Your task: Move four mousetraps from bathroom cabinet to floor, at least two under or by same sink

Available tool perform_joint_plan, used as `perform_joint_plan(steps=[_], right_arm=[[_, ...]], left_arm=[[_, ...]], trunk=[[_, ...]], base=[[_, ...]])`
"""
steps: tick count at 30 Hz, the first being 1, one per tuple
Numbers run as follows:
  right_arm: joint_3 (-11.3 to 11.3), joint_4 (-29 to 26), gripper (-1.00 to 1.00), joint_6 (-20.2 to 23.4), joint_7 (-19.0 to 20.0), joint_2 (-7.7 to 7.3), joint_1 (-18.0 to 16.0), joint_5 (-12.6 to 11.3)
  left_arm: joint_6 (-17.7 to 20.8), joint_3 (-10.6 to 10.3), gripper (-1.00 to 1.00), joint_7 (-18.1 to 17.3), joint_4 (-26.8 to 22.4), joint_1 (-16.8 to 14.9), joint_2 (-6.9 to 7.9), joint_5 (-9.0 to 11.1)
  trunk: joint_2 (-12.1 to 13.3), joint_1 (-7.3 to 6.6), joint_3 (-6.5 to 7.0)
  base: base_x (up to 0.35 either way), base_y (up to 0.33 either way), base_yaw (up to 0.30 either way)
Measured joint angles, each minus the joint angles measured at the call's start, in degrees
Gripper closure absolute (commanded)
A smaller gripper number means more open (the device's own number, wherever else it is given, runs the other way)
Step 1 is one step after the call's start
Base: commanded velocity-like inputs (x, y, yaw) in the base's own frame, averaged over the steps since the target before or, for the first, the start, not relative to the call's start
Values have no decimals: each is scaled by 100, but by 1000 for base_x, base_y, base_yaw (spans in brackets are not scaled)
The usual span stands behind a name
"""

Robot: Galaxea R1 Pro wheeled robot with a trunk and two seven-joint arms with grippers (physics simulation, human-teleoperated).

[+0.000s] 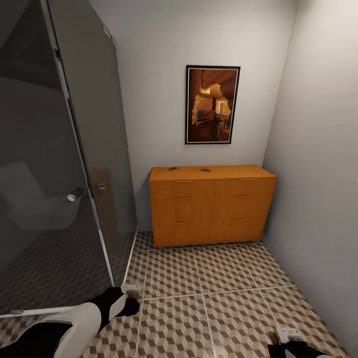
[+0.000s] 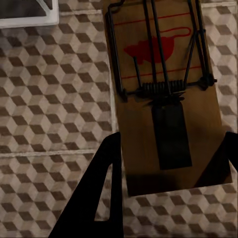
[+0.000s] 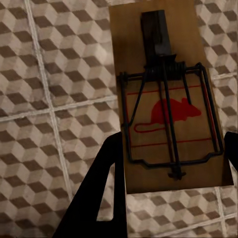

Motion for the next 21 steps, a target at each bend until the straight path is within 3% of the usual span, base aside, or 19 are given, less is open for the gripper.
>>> perform_joint_plan(steps=[3,8,21], right_arm=[[1,6,100,-84,3,3,101,-8],[1,10,100,-69,14,20,123,11],[1,11,100,-58,-15,22,136,55]], left_arm=[[-104,1,100,1,4,289,143,4],[-378,5,100,7,3,606,188,69],[-644,3,100,4,4,1091,194,128]], trunk=[[0,0,-1],[0,-1,0],[0,-4,5]], base=[[-346,0,0],[-270,0,0],[-29,0,114]])
